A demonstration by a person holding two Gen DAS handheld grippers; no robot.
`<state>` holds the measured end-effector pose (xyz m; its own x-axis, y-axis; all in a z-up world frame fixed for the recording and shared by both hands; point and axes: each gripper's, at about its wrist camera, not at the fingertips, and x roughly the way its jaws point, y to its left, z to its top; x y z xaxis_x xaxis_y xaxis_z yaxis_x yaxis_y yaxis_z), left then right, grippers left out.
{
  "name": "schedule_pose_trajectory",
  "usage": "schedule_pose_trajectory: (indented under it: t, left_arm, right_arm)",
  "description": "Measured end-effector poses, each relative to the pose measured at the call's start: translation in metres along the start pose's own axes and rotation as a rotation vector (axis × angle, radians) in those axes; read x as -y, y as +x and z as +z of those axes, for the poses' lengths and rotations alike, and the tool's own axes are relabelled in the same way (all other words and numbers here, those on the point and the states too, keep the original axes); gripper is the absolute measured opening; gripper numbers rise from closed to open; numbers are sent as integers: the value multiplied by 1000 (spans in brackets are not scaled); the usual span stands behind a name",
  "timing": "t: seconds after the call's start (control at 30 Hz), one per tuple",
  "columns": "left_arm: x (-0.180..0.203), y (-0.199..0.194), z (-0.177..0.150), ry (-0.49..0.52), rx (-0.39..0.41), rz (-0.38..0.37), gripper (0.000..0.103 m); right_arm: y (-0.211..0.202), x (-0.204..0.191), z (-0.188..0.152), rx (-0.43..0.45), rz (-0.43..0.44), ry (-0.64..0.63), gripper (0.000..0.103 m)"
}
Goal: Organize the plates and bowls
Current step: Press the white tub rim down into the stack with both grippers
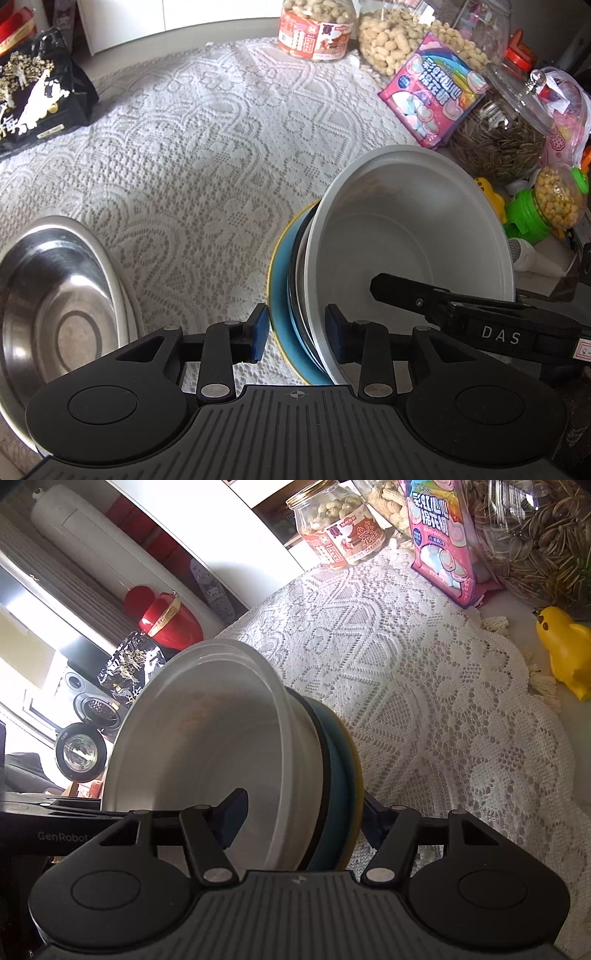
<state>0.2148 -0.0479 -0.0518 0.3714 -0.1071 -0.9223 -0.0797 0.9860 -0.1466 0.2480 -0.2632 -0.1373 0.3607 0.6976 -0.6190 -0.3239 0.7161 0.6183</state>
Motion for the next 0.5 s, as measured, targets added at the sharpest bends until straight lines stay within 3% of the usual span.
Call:
schedule_pose_trajectory:
  t: [0.5]
  left_arm:
    - [-2,12,9,-27,-62,-17,41]
  right_arm:
    - [0,5,-7,5,34,37,64]
